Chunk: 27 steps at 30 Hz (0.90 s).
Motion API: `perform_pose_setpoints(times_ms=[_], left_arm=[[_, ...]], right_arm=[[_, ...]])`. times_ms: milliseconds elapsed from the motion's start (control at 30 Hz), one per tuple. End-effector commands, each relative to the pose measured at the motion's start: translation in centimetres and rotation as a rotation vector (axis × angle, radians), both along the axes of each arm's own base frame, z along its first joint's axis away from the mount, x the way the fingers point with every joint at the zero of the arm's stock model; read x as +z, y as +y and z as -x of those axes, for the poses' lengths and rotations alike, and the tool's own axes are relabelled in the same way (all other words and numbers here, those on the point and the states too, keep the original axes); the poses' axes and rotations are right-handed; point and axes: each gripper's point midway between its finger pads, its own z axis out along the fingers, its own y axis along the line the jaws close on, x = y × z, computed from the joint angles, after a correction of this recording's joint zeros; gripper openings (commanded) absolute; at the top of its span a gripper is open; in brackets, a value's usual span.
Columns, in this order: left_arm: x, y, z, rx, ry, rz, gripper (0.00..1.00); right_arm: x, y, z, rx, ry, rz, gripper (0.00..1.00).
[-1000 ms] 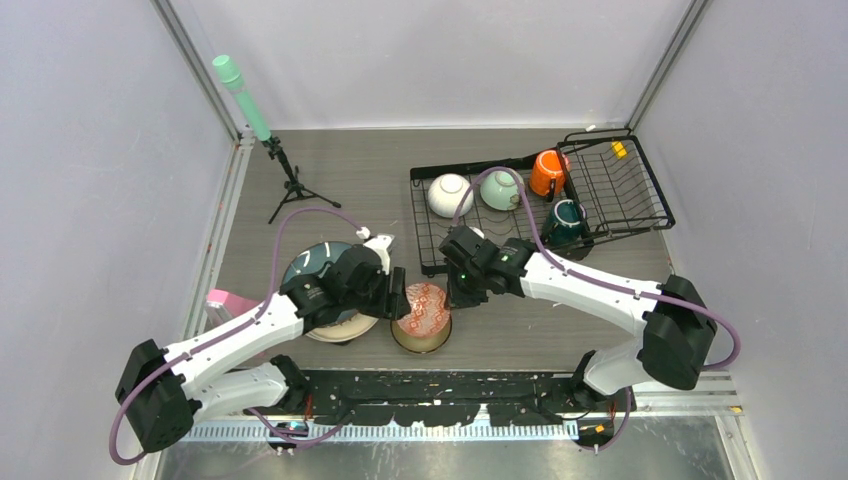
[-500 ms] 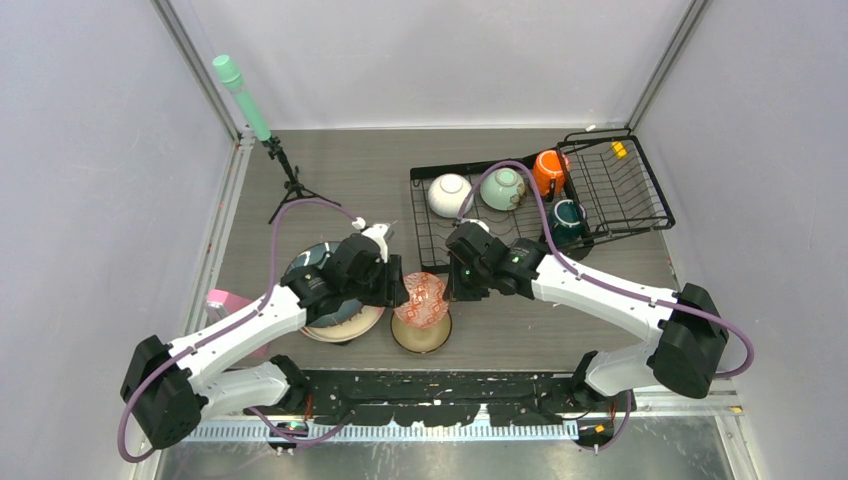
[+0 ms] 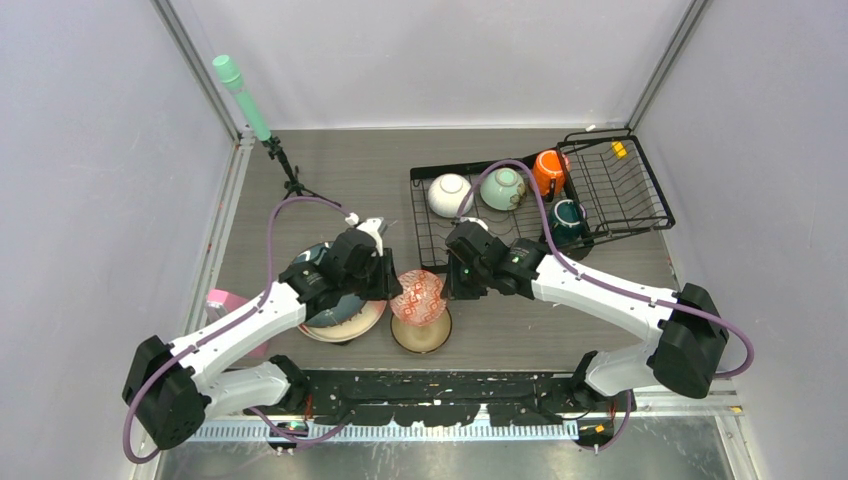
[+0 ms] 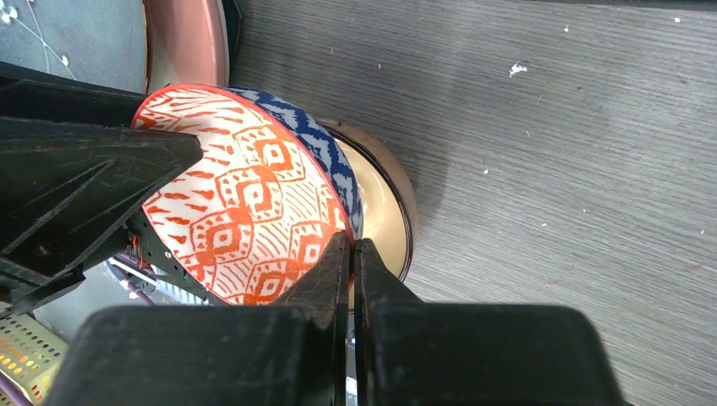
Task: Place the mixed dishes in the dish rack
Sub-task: Pick up the bowl from the corner of the board.
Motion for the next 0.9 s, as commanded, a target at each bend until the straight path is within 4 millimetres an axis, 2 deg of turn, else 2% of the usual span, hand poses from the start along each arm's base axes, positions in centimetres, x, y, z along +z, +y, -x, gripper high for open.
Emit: perform_pose_setpoints(times_ms=[0, 300, 433, 500, 633, 833, 867], left_arm=[[1.1, -0.8, -0.9, 0.003, -0.024, 0.037, 0.29], [1.2, -0.8, -1.1, 0.004, -0.028, 0.032, 0.00], [1.2, -0.7, -1.0, 0.005, -0.031, 0.037, 0.00], [1.3, -0.6, -1.1, 0.002, -0.034, 0.041, 0.00], [1.6, -0.9, -1.2, -0.013, -0.040, 0.069, 0.00], [2.1, -0.9, -1.7, -0.013, -0.039, 0.116, 0.00], [2.2, -0.8, -1.8, -0.011, -0.041, 0.124, 0.00]], right_arm=[[2.8, 1.4, -1.1, 0.005, -0.083, -0.104, 0.00], [2.9, 2.0, -1.5, 0.020, -0.090, -0.103, 0.00], [2.8, 2.1, -1.7, 0.019, -0.089, -0.100, 0.01], [2.7, 2.1, -1.7, 0.014, -0.085, -0.101, 0.05], [2.7, 2.2, -1.8, 0.007, -0.069, -0.115, 0.17], [3.1, 2.3, -1.4, 0.016, -0.030, -0.155, 0.59], [3.3, 2.2, -1.4, 0.013, -0.028, -0.162, 0.62]])
